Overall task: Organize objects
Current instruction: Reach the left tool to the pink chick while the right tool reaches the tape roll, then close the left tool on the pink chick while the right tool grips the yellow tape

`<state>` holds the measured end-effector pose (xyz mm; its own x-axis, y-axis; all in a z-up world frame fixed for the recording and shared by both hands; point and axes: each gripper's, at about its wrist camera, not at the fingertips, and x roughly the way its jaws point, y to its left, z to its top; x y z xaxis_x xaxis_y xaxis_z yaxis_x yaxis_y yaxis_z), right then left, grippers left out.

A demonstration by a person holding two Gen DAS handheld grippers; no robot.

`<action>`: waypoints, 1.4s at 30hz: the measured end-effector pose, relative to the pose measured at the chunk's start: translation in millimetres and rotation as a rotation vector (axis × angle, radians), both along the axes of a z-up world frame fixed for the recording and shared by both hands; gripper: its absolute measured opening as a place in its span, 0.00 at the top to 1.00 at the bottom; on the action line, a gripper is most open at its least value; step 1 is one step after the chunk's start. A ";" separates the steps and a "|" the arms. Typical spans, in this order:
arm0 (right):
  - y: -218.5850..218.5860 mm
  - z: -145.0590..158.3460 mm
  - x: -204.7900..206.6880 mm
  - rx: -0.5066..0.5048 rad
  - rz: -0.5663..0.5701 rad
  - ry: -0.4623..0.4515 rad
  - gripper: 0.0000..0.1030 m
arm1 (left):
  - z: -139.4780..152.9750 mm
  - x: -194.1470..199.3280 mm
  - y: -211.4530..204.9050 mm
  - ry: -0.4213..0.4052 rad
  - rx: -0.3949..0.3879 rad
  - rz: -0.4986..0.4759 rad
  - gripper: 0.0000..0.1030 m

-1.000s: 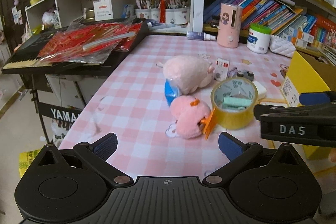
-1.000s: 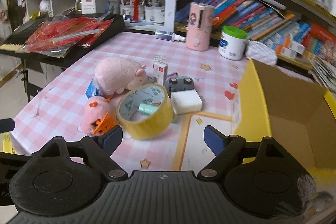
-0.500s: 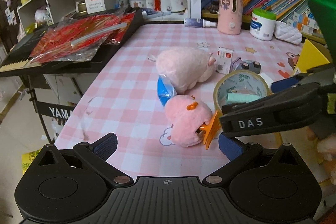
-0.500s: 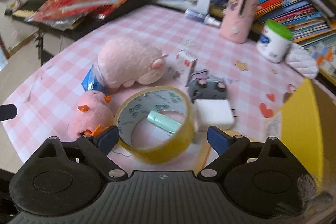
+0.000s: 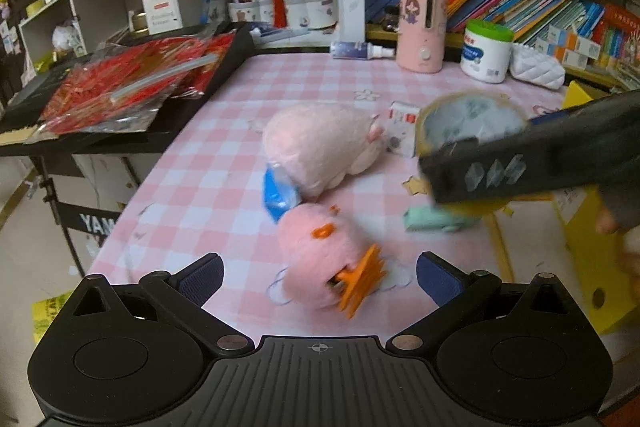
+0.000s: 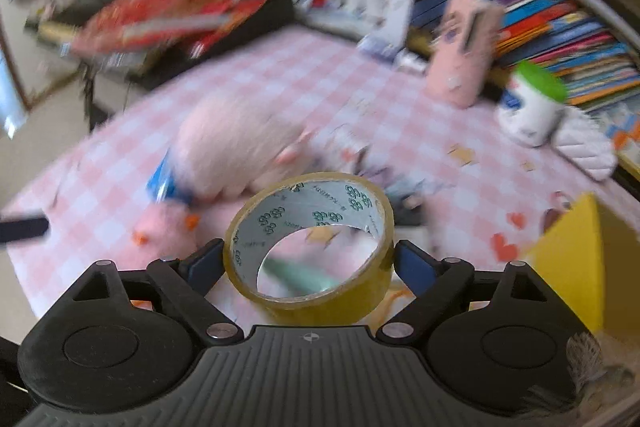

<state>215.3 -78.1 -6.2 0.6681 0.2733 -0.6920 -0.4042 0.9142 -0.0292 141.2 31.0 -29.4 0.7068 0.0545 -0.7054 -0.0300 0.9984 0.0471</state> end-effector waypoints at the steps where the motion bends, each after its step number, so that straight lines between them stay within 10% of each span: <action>1: -6.9 5.8 0.6 0.019 -0.025 -0.016 0.13 | -0.5 3.3 -1.5 -0.001 -0.009 -0.004 0.00; 12: -46.8 22.7 1.3 0.089 -0.150 -0.056 0.13 | -27.4 52.8 5.6 0.050 -0.041 0.104 0.07; 17: -41.7 21.6 -8.9 0.070 -0.118 -0.066 0.13 | -41.4 61.4 10.4 0.127 -0.079 0.107 0.50; 32: -47.2 35.4 -68.4 0.074 -0.183 -0.081 0.13 | 35.9 -26.4 35.5 -0.065 -0.184 -0.024 0.58; 42: -32.9 24.8 -143.5 0.051 -0.231 -0.039 0.13 | 35.3 -96.5 40.0 -0.048 -0.194 -0.098 0.58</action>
<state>71.9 -111.0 18.6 0.7432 0.1441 -0.6534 -0.1834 0.9830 0.0082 44.6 71.0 5.9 0.7349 -0.1494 -0.6615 0.0702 0.9869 -0.1449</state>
